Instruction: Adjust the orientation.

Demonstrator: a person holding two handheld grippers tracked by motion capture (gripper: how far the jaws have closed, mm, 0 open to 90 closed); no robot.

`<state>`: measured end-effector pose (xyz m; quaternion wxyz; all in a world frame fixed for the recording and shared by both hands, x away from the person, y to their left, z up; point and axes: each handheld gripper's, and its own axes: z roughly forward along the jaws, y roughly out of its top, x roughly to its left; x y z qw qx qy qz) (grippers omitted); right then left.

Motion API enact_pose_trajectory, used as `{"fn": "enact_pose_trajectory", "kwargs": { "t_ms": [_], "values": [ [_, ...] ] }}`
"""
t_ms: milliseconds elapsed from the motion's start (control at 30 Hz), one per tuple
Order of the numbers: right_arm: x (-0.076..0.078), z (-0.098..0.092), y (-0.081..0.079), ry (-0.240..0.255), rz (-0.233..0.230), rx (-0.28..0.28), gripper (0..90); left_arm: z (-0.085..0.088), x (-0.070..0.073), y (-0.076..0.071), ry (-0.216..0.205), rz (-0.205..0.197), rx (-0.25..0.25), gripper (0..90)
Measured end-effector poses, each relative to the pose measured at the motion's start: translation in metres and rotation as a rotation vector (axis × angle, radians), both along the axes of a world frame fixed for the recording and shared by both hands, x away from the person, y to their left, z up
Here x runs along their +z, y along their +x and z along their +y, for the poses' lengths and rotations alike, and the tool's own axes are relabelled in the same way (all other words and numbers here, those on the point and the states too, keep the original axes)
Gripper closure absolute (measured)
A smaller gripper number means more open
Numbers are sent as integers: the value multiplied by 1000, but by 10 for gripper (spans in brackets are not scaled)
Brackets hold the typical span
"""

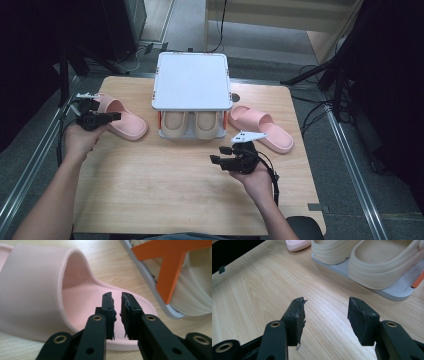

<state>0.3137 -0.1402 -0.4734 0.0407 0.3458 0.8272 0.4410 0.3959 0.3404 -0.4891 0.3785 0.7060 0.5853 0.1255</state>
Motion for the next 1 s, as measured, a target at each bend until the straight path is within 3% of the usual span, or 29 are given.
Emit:
{"fn": "enact_pose_trajectory", "kwargs": {
  "t_ms": [167, 233, 367, 467, 1000],
  "values": [
    [-1, 1, 1, -6, -1, 3, 473, 1, -10, 4, 26, 33, 16, 843],
    [-1, 1, 0, -6, 5, 1, 472, 2, -12, 4, 26, 32, 19, 846],
    [-1, 2, 1, 1, 12, 6, 472, 9, -21, 4, 20, 71, 37, 833],
    [-2, 3, 1, 3, 13, 12, 472, 13, -22, 3, 0, 71, 40, 838],
    [-2, 13, 8, 0, 22, 46, 472, 32, -20, -14, 35, 85, 74, 819]
  ]
}}
